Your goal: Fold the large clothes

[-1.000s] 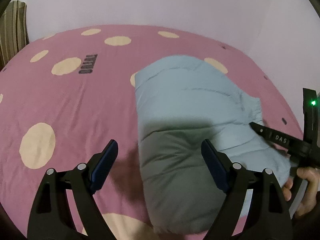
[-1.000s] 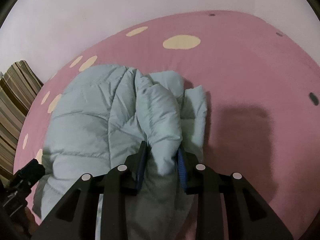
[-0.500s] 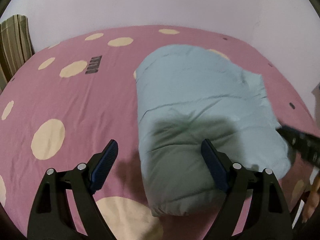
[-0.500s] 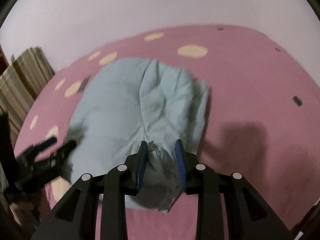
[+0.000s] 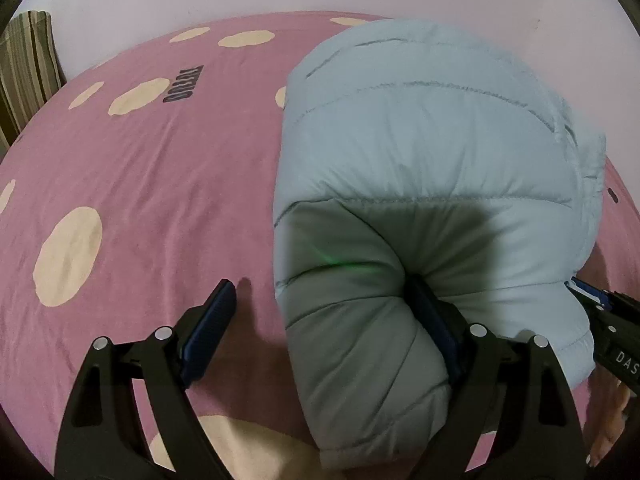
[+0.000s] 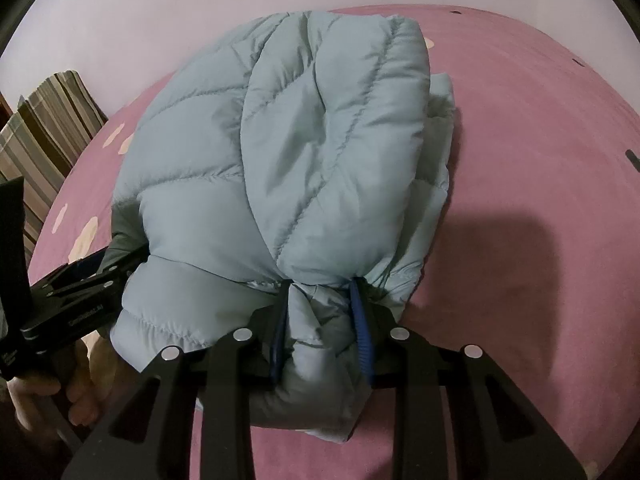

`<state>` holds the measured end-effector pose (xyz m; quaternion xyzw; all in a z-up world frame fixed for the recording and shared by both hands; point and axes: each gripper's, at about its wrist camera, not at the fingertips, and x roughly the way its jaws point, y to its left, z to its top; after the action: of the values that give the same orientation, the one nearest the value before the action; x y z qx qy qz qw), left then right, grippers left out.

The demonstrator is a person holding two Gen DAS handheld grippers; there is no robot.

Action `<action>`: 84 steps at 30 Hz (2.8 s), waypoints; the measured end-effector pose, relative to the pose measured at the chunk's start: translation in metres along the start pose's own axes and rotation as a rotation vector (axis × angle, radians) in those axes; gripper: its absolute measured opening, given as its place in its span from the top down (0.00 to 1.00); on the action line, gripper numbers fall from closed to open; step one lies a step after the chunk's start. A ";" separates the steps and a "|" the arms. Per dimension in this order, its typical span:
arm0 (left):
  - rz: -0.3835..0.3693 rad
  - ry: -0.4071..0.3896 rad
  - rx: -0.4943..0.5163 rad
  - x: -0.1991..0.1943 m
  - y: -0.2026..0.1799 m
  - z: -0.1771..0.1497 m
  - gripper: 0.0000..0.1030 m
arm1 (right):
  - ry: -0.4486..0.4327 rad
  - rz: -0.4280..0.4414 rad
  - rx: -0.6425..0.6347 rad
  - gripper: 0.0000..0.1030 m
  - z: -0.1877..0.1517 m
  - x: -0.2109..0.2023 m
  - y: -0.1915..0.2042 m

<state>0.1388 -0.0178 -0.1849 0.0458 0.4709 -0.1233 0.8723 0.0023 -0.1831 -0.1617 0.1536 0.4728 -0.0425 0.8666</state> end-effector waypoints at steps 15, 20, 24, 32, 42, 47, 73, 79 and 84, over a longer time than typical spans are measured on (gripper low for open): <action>-0.018 -0.141 -0.007 -0.071 0.004 0.043 0.20 | -0.164 -0.015 0.002 0.71 0.029 -0.068 -0.002; 0.018 -0.156 0.013 -0.057 -0.007 0.083 0.20 | -0.207 -0.036 0.023 0.71 0.071 -0.062 -0.002; 0.044 -0.103 0.003 -0.030 -0.013 0.098 0.20 | -0.186 -0.058 0.035 0.71 0.088 -0.039 0.001; 0.129 -0.061 0.042 0.008 -0.023 0.088 0.19 | -0.117 -0.130 0.009 0.70 0.079 0.014 0.004; 0.094 -0.002 0.046 0.035 -0.019 0.084 0.19 | -0.104 -0.138 0.031 0.71 0.075 0.037 0.000; 0.079 -0.001 0.048 0.042 -0.016 0.081 0.19 | -0.105 -0.145 0.031 0.71 0.074 0.040 0.001; 0.023 -0.035 0.015 0.049 -0.007 0.073 0.18 | -0.124 -0.169 0.018 0.71 0.070 0.040 0.005; 0.017 -0.037 0.010 0.050 -0.007 0.073 0.18 | -0.130 -0.174 0.015 0.71 0.069 0.040 0.006; 0.012 -0.042 0.006 0.049 -0.007 0.071 0.18 | -0.141 -0.178 0.014 0.71 0.066 0.039 0.006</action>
<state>0.2210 -0.0468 -0.1864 0.0489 0.4520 -0.1204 0.8825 0.0789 -0.1947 -0.1595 0.1135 0.4220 -0.1332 0.8895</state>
